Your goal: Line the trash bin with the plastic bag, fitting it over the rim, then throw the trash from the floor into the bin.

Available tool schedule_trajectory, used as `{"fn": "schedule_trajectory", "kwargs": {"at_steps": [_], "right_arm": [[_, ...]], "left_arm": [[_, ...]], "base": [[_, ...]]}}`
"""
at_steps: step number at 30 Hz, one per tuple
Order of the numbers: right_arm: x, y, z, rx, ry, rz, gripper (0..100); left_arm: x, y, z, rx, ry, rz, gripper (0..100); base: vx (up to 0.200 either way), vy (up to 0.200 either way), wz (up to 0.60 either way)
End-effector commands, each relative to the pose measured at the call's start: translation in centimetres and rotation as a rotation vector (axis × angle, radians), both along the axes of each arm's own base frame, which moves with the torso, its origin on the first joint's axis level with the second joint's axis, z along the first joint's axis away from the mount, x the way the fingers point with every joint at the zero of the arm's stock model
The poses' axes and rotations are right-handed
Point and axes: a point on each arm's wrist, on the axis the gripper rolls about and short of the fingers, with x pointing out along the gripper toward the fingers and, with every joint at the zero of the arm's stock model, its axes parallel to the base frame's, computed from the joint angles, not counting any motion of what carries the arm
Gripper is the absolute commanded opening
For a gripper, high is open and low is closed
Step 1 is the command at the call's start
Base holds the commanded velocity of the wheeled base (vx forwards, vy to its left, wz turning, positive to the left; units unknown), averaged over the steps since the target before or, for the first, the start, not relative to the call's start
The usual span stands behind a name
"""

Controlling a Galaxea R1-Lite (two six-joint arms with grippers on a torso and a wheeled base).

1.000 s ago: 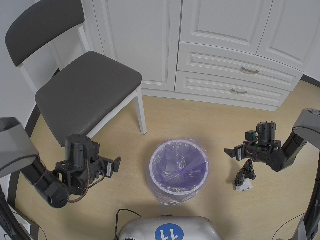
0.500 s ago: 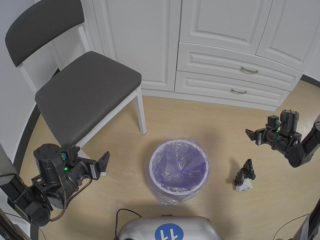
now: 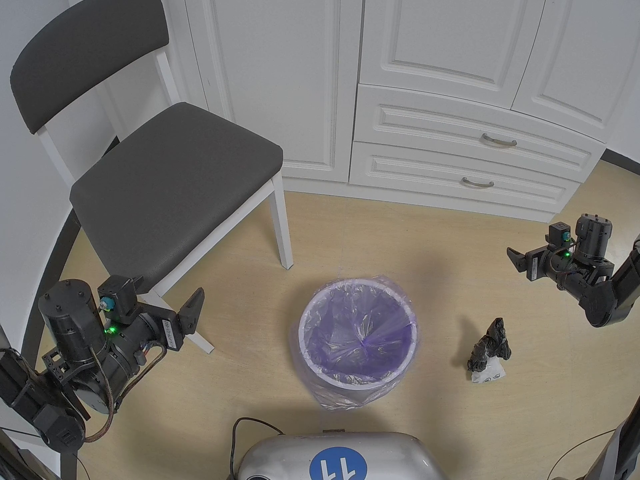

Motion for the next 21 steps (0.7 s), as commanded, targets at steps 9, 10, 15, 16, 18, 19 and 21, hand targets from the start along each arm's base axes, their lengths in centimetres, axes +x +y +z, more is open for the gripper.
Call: {"fn": "schedule_trajectory", "kwargs": {"at_steps": [9,10,15,16,18,19,21], "right_arm": [[-2.3,1.8,9.8,0.368,0.346,-0.125,100],[-2.7,1.9,10.1,0.367,0.36,-0.126,100],[-2.9,1.9,10.0,0.363,0.372,-0.127,100],[-3.0,1.9,10.0,0.362,0.378,-0.13,100],[-3.1,1.9,10.0,0.362,0.382,-0.13,100],[-3.1,1.9,9.9,0.36,0.385,-0.132,100],[-3.1,1.8,9.8,0.352,0.391,-0.132,100]], "left_arm": [[-1.2,-1.1,1.4,-0.028,-0.041,-0.071,100],[-1.3,-1.1,1.5,-0.024,-0.029,-0.071,100],[-0.9,-1.1,2.3,-0.072,0.031,-0.051,100],[-0.6,-1.0,2.8,-0.1,0.071,-0.032,100],[-0.4,-0.6,3.4,-0.126,0.125,-0.002,100],[-0.3,-0.5,3.9,-0.143,0.15,0.011,100],[-0.5,-0.4,4.7,-0.172,0.193,0.024,100]], "base": [[0.0,0.0,0.0],[0.0,0.0,0.0],[0.0,0.0,0.0],[0.0,0.0,0.0],[0.0,0.0,0.0],[0.0,0.0,0.0],[0.0,0.0,0.0]]}}
